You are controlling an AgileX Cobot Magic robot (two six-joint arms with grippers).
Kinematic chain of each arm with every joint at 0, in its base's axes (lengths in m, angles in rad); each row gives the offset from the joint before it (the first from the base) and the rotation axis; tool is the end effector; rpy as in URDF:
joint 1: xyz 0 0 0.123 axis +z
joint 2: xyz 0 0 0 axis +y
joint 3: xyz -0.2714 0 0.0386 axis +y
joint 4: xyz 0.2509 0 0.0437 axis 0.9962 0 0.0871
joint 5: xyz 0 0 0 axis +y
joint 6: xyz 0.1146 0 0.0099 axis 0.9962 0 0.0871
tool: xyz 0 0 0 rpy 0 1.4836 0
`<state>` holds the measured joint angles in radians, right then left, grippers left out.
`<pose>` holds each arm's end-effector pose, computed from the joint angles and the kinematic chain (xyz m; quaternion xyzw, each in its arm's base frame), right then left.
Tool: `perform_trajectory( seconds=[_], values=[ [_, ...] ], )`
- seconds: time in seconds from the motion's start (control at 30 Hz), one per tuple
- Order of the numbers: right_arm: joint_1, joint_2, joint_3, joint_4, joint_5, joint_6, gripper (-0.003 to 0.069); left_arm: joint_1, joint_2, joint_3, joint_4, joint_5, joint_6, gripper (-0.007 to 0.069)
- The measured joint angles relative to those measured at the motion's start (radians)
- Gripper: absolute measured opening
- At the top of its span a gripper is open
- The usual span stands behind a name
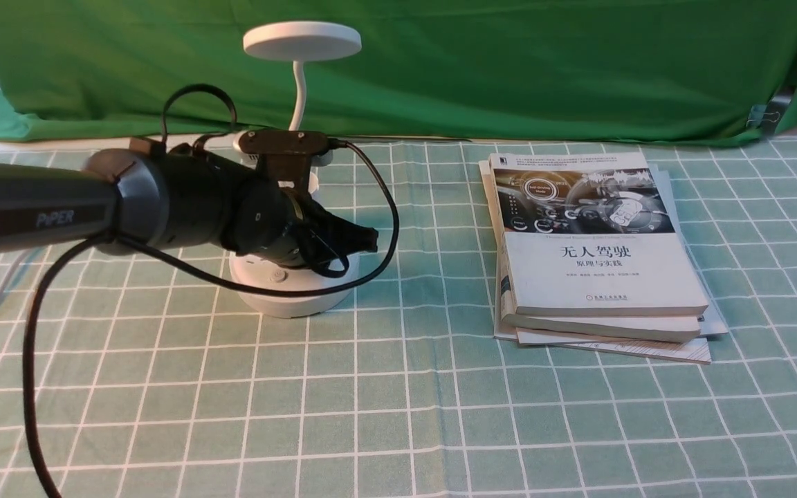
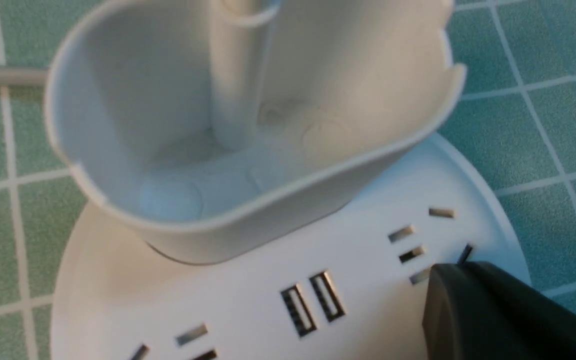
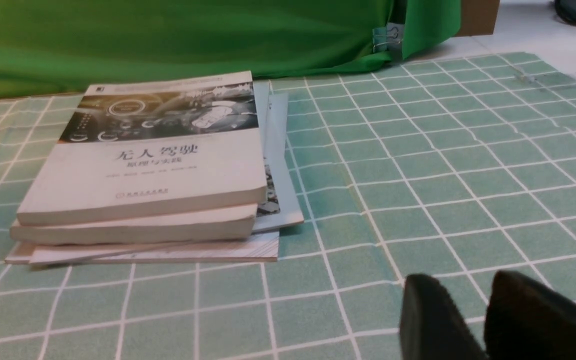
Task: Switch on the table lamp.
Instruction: 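Press the power button on the lamp base to turn the lamp on with the left gripper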
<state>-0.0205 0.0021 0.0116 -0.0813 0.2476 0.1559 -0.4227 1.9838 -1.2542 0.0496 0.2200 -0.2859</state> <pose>0.0934 -0.0042 0.1825 0.0437 0.7644 0.0106 0.6432 0.3974 -0.1774 0.1340 0.0849 0.9340 -0.1077 0.3299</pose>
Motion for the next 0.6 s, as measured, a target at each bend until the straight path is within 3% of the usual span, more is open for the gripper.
perform_trajectory(
  seconds=[0.6],
  values=[
    [0.0, 0.0, 0.0, 0.0, 0.0, 0.0, 0.0238, -0.001, -0.048, -0.001, -0.008, 0.121, 0.0, 0.0021]
  ],
)
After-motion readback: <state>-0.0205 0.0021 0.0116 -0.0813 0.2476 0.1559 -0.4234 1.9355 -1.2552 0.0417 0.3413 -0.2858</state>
